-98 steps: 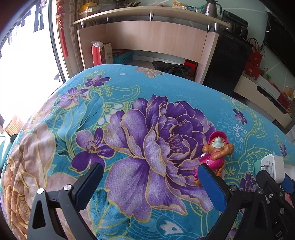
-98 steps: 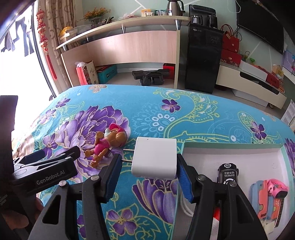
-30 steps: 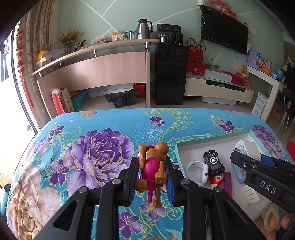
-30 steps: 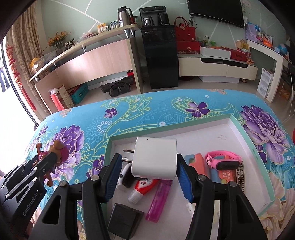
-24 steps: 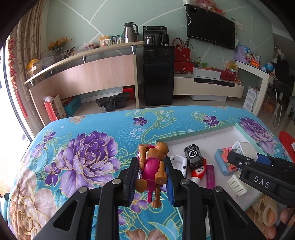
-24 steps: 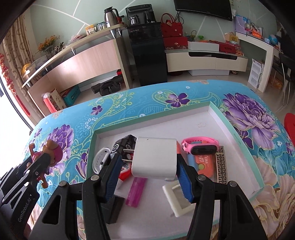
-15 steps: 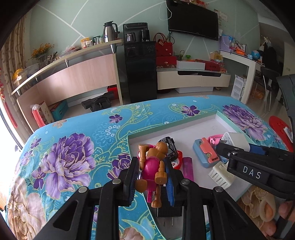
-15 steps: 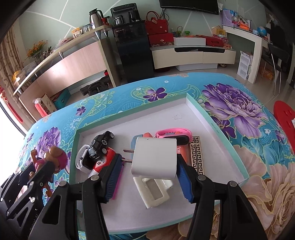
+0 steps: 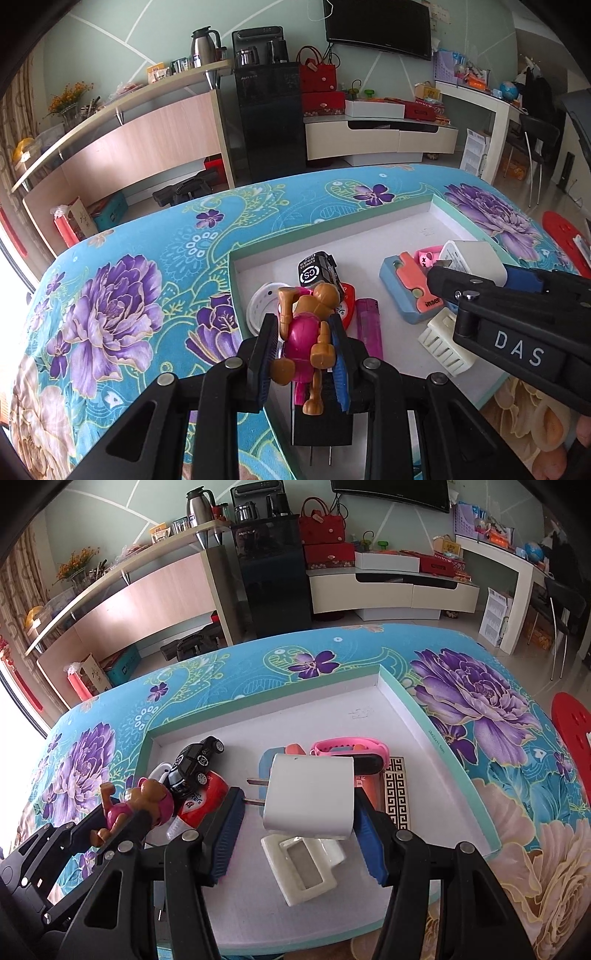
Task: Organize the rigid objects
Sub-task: 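Lower and release the charger with the right tool while the left tool releases the figure in the tray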
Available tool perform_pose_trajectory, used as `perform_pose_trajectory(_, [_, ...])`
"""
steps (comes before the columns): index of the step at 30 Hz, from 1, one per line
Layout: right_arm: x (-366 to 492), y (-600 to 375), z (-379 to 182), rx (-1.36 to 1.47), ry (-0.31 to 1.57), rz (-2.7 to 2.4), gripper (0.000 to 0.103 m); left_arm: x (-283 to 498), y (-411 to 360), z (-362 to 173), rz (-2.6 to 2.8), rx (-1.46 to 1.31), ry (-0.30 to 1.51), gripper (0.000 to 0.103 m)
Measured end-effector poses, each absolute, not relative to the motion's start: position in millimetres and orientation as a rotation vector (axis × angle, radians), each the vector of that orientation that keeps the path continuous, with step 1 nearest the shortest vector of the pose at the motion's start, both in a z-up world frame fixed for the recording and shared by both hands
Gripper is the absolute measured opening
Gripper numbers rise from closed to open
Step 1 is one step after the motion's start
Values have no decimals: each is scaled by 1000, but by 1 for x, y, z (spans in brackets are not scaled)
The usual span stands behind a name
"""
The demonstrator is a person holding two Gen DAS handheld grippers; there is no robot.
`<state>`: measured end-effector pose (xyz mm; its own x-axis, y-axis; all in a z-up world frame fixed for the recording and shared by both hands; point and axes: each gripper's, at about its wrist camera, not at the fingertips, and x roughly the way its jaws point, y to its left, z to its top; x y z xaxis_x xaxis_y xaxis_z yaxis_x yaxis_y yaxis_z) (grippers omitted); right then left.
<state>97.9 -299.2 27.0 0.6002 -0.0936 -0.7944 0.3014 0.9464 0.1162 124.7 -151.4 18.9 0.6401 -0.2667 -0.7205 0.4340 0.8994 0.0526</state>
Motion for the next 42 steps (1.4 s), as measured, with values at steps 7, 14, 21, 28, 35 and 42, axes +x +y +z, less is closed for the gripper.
perform_pose_trajectory(7, [100, -301, 22, 239, 925, -240, 60, 126, -155, 16, -409, 238, 794, 30])
perform_pose_trajectory(14, [99, -303, 24, 232, 928, -248, 60, 125, -156, 18, -406, 253, 796, 45])
perform_pose_trajectory(21, [96, -303, 35, 234, 898, -251, 62, 123, -149, 29, -393, 248, 772, 56])
perform_pose_trajectory(28, [97, -302, 39, 231, 890, -246, 62, 131, -129, 32, -316, 221, 779, 59])
perform_pose_trajectory(35, [100, -296, 36, 218, 902, -233, 62, 143, -101, 30, -196, 173, 807, 61])
perform_pose_trajectory(42, [102, -289, 35, 206, 903, -220, 67, 149, -83, 30, -137, 113, 824, 65])
